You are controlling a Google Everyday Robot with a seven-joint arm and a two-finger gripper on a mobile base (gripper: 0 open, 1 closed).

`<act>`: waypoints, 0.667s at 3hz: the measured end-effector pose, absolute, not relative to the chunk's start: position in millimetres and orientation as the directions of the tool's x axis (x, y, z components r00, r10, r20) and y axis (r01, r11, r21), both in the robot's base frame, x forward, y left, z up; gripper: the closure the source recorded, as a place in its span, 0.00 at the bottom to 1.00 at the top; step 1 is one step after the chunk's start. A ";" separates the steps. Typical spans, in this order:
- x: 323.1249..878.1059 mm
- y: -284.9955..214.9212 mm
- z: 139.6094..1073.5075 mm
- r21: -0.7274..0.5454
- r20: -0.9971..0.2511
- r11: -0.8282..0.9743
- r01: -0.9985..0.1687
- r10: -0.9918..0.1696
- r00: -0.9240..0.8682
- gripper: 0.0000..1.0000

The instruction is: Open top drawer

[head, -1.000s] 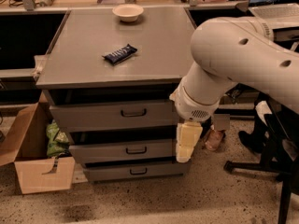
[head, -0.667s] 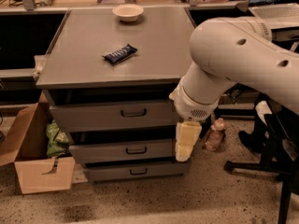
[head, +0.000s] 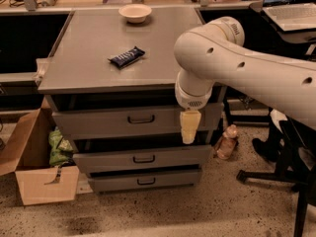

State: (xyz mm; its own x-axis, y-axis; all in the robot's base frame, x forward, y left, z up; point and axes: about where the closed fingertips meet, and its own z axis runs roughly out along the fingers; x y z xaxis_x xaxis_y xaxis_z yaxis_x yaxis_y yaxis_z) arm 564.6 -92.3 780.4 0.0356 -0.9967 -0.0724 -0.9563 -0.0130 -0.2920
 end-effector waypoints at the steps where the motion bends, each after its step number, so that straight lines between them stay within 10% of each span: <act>1: 564.6 -92.3 780.2 -0.292 -0.072 -0.013 -0.956 -0.997 0.036 0.00; 2: 569.7 -94.6 750.0 -0.310 -0.031 -0.040 -0.950 -0.998 0.052 0.00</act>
Offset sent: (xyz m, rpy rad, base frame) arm 0.0140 -0.0062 -0.0782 -0.1038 -0.0507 0.0382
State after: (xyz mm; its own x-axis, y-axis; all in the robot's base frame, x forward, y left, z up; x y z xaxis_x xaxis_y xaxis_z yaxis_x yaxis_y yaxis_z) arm 569.7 -94.6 750.0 0.0517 -0.9982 -0.0311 -0.9501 -0.0395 -0.3095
